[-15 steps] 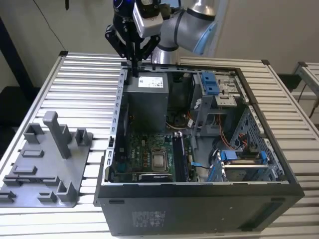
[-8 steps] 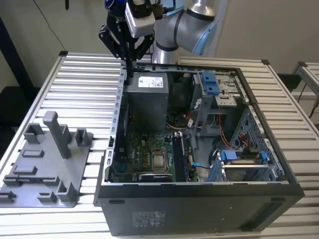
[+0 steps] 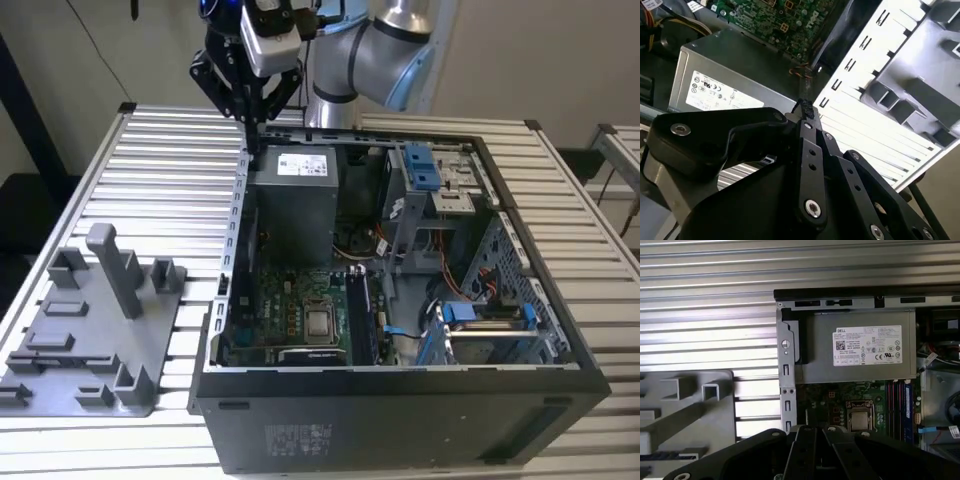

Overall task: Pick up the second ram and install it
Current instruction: 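Reach for the second ram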

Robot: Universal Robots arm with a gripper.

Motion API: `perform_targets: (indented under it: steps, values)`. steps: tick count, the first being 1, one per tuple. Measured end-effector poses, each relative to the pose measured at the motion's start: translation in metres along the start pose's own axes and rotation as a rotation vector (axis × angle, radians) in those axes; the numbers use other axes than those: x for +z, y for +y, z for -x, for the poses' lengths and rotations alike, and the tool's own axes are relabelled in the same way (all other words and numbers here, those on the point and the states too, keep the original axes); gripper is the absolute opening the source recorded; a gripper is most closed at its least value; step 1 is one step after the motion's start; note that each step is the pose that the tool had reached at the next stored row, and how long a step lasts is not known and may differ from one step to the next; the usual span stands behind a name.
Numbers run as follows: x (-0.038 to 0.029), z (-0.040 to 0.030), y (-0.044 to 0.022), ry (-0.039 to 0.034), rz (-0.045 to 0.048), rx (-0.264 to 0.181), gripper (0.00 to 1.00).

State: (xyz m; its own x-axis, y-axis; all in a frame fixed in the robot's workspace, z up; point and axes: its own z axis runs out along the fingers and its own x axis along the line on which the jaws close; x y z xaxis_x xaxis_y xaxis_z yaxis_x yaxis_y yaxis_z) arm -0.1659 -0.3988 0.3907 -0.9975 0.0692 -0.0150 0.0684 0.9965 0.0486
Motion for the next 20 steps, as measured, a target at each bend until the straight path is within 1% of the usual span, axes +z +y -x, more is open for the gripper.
perform_targets:
  steps: [15,20]
  values:
    - [0.0007,-0.0095,-0.0007,0.0130,-0.0010,0.001,0.11]
    - [0.0009,-0.0158,-0.0012,0.0154,-0.0012,0.001,0.11]
